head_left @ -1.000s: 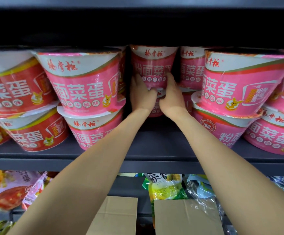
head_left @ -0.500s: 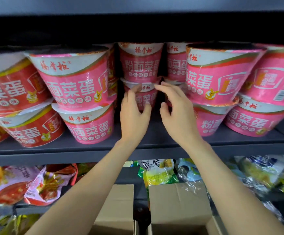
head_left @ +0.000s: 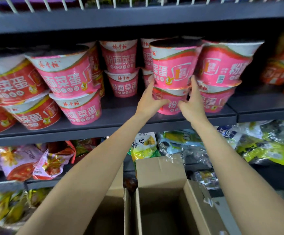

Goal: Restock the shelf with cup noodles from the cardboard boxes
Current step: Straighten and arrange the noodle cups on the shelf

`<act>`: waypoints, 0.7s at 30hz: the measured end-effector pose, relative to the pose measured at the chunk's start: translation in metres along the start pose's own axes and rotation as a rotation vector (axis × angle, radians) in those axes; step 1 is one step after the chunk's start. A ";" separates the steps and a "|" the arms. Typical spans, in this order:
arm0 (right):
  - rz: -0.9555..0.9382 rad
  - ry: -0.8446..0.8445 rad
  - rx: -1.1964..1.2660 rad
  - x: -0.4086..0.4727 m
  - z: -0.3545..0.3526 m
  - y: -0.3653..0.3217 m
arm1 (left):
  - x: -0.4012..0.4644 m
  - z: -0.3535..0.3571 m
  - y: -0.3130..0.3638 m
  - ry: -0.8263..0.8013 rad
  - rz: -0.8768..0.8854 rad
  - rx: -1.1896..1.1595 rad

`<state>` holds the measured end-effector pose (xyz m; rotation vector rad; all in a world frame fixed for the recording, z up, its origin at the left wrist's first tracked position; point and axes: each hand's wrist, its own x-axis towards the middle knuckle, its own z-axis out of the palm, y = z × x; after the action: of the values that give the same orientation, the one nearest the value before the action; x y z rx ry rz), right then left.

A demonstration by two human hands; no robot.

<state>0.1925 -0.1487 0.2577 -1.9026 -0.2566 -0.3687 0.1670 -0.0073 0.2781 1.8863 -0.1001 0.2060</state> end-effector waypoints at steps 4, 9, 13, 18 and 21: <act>-0.049 -0.033 -0.001 -0.016 0.010 -0.004 | -0.021 -0.016 -0.009 0.099 0.004 0.005; -0.091 -0.092 0.027 -0.024 0.040 -0.014 | -0.044 -0.050 -0.023 0.218 -0.015 0.067; -0.118 -0.183 0.038 -0.021 0.064 -0.031 | -0.052 -0.080 -0.036 0.334 0.023 0.142; -0.167 -0.181 0.016 -0.007 0.077 -0.042 | -0.053 -0.104 -0.047 0.383 0.098 0.390; -0.142 -0.233 0.131 -0.004 0.079 -0.044 | -0.050 -0.108 -0.047 0.376 0.182 0.429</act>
<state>0.1839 -0.0590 0.2684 -1.8026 -0.5595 -0.2184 0.1160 0.1088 0.2581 2.2274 0.0334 0.7514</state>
